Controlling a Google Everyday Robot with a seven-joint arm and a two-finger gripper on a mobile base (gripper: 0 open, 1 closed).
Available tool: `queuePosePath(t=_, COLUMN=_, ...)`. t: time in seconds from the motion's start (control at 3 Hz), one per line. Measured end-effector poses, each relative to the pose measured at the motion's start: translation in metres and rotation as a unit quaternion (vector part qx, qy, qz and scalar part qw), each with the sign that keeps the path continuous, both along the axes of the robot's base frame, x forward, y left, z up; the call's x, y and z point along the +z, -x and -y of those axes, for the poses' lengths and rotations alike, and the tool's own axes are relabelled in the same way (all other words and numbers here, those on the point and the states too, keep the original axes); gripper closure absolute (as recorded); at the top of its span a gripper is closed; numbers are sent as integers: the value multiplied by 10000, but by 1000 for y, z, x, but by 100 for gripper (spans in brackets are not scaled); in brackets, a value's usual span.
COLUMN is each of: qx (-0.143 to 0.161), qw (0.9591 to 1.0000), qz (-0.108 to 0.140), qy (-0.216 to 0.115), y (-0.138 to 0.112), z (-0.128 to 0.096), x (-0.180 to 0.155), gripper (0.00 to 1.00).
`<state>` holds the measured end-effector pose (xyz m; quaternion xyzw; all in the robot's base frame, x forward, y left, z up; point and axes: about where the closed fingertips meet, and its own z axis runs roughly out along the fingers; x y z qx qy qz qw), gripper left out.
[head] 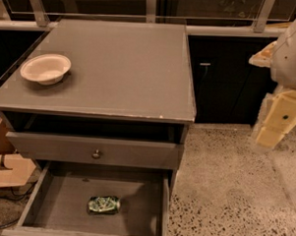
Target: Pick green can from middle drawer and place on counter
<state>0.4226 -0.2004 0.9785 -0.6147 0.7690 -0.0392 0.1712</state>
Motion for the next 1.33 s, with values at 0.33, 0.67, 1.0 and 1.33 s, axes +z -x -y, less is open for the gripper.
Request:
queuePosePath(t=0.33, qx=227, qw=9996, qz=-52, qy=-147, y=25, z=-35, x=-7, gripper=0)
queuePosePath(t=0.67, qx=292, qw=9983, qz=-364, qy=-340, y=36, z=-58, x=-17, gripper=0)
queuePosePath(t=1.0, qx=296, qw=9982, qz=-373, qy=-359, y=37, z=-60, x=-17, gripper=0)
queuePosePath(t=1.33, qx=420, qw=9981, qz=-336, qy=-292, y=43, z=-76, x=-31, gripper=0)
